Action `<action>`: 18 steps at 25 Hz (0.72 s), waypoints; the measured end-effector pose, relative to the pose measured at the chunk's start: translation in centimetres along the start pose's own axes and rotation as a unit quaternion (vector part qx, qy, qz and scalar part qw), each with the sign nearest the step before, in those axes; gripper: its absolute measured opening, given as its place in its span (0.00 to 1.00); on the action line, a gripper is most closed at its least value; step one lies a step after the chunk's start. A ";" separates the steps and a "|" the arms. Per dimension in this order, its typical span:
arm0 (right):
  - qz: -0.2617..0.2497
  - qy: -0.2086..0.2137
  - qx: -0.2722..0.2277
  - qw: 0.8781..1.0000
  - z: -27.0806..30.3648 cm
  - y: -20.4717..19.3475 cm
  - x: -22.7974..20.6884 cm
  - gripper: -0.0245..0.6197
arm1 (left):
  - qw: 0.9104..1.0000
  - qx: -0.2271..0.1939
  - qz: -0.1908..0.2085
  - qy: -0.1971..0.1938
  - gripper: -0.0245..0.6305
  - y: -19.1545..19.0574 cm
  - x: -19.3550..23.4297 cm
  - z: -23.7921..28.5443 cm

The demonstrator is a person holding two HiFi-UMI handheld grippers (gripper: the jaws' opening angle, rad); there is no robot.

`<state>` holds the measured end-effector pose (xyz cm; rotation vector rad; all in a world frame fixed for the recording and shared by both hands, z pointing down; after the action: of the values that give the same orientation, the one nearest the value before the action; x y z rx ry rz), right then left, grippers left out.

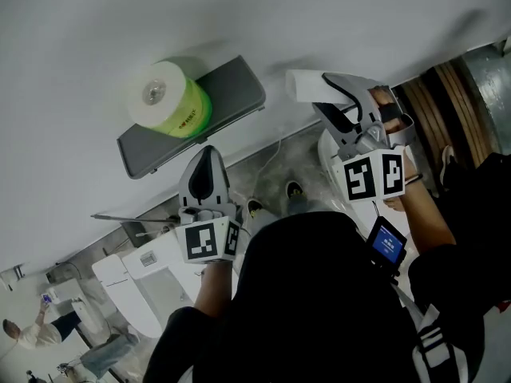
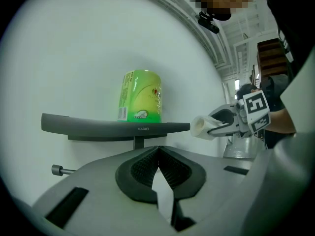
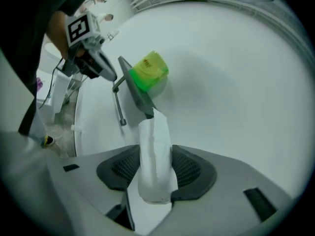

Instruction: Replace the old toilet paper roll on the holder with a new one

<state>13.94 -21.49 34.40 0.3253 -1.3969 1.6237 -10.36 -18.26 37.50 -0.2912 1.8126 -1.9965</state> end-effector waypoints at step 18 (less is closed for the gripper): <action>0.362 0.126 -0.231 0.894 0.2 11.8 -3.5 0.37 | 0.999 0.015 0.003 0.034 0.07 0.8 4.9 -3.4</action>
<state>6.57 -22.31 24.55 -0.7477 -1.7437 1.7329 -16.08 -17.41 35.61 -0.2106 1.8193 -2.0510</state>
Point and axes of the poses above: the fingertips, and each gripper's own axes: z forward along the fingers, x to its left, y out of its top, the point moved 6 cm from there along -z, backward along the fingers, and after that the axes turned 8 degrees about z, right-handed, at the moved point
